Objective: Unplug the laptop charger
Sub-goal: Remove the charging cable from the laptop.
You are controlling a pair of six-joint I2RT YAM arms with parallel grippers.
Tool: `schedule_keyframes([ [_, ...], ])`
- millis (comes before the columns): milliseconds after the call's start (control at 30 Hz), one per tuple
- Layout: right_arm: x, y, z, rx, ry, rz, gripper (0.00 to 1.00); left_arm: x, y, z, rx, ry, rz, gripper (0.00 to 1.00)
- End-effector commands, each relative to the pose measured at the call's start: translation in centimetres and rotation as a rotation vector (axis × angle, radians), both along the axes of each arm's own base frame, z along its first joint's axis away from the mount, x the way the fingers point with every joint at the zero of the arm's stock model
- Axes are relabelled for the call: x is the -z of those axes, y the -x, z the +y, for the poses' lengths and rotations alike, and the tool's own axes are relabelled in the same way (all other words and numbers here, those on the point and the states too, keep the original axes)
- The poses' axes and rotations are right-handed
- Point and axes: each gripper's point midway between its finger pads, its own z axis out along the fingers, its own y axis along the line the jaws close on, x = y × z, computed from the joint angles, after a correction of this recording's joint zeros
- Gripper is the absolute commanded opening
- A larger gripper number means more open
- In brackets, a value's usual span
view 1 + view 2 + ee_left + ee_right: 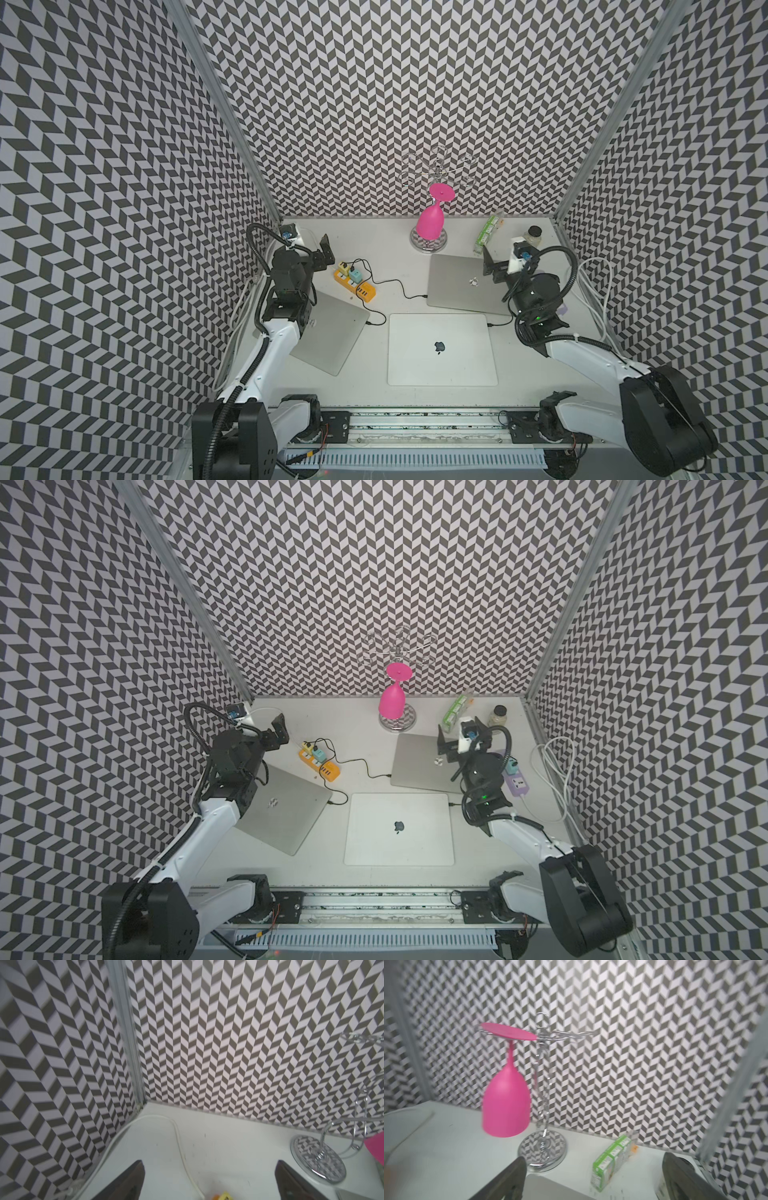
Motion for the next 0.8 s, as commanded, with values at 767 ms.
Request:
schedule_keyframes([
  [767, 13.7, 12.5, 26.3, -1.033, 0.384, 0.286, 0.83, 13.3, 7.2, -1.0, 0.109, 0.703, 0.471, 0.78],
])
